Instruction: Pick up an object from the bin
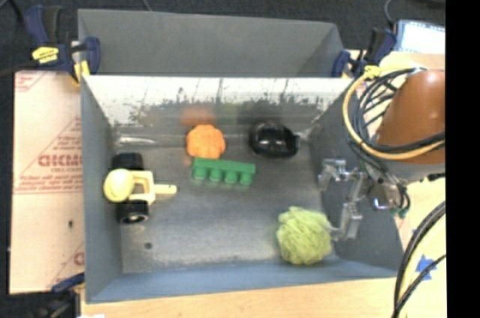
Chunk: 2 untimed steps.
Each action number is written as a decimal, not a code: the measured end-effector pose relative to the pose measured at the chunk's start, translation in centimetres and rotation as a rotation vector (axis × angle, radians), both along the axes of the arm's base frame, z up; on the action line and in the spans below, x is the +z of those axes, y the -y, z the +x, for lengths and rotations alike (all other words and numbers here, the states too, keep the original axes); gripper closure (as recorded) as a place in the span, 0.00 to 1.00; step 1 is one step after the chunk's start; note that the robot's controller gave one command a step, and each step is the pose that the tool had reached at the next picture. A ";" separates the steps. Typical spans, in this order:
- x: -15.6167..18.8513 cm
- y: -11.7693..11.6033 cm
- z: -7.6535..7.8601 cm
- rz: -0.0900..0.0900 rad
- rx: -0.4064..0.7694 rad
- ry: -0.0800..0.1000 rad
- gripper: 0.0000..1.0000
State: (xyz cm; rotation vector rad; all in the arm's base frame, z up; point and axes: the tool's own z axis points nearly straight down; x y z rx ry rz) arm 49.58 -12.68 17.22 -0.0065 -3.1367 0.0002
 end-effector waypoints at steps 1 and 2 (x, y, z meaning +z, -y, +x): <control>0.4 0.0 0.2 -0.002 0.004 0.008 0.00; -10.0 0.3 -0.8 -0.005 0.137 0.008 1.00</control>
Offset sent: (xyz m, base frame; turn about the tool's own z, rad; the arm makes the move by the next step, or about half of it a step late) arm -0.0103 -0.0001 -0.1022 -0.1388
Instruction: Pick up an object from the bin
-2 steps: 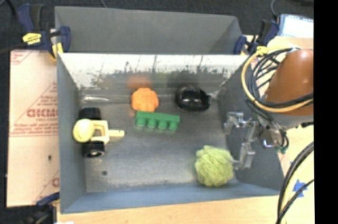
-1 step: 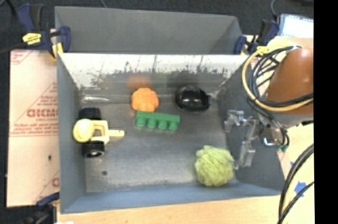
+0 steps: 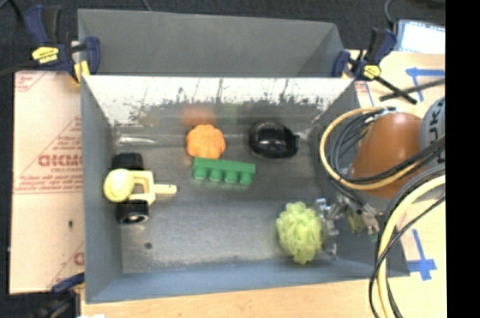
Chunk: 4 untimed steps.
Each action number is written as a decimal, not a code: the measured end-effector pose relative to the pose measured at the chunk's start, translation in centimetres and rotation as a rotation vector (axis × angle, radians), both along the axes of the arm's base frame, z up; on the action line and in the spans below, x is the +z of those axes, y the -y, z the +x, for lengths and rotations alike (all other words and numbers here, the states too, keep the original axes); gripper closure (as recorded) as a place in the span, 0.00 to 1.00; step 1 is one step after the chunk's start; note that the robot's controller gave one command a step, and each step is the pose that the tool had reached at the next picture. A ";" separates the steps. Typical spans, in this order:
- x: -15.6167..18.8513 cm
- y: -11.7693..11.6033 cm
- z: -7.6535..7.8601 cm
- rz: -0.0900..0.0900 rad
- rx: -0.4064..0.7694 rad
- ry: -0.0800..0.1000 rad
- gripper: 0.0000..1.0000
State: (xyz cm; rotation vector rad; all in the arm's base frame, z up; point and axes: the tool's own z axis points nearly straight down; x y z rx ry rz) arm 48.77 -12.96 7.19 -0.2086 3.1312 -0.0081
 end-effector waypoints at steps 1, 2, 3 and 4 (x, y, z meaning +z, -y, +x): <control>0.0 0.0 0.0 0.000 0.001 0.000 1.00; 4.4 -0.2 0.2 0.003 0.002 -0.010 1.00; 11.6 1.4 -1.0 -0.001 -0.027 0.002 0.00; 11.6 1.4 -1.0 -0.001 -0.026 0.002 0.00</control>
Offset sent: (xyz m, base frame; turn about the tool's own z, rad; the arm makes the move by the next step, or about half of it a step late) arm 0.0149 0.0049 0.1371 0.0012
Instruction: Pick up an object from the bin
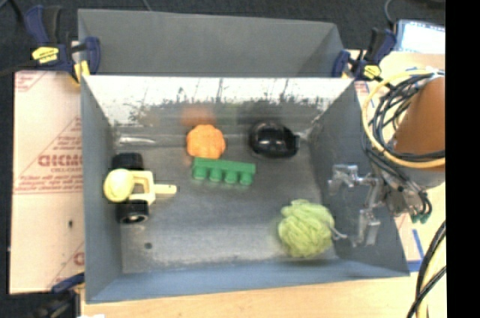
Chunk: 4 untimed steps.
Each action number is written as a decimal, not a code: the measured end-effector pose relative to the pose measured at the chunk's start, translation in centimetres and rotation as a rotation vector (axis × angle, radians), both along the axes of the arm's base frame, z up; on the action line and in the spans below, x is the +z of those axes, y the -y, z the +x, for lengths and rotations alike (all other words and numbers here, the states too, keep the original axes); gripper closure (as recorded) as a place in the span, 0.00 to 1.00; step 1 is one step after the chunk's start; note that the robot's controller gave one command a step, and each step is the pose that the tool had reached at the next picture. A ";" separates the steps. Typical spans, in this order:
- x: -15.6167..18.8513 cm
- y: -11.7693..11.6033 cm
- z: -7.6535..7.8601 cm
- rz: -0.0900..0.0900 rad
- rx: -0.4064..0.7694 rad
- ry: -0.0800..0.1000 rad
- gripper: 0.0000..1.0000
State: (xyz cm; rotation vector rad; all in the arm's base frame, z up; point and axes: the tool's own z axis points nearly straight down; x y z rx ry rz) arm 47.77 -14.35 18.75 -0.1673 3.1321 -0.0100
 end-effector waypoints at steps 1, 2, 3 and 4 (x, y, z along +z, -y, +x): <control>-4.4 -1.1 0.6 -0.003 0.065 0.007 0.00; -8.7 -1.0 0.9 -0.003 0.255 0.003 0.00; -10.8 -1.9 0.6 -0.007 0.316 0.010 0.00; -11.6 -2.0 1.8 -0.010 0.479 0.012 1.00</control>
Offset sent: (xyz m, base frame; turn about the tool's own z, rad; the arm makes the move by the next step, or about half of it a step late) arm 0.0113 0.0055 -0.1164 -0.3484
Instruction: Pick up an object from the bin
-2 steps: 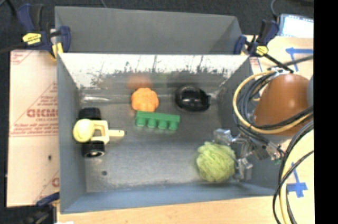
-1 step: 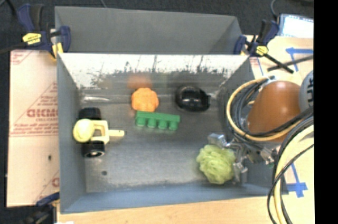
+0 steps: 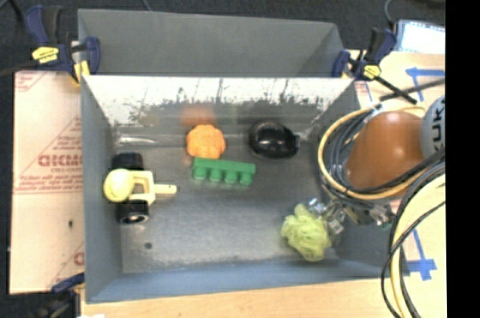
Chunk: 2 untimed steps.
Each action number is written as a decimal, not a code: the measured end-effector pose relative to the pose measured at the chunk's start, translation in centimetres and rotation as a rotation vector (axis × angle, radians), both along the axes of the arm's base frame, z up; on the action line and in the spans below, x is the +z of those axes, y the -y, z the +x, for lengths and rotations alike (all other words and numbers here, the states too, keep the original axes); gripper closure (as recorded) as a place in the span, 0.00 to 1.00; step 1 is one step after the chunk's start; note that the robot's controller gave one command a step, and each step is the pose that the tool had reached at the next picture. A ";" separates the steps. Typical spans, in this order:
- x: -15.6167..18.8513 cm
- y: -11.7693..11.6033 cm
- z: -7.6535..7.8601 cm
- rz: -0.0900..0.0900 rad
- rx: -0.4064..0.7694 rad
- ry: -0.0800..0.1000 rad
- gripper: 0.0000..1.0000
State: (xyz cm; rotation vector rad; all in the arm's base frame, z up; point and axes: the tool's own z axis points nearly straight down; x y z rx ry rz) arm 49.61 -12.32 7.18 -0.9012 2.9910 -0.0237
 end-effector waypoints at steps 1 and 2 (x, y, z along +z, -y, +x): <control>0.0 0.0 0.0 0.000 0.001 0.000 1.00; 9.9 0.7 -0.6 0.000 0.025 0.001 1.00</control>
Offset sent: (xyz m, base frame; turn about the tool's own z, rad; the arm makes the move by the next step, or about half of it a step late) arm -0.0067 -0.0068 0.0987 -0.0285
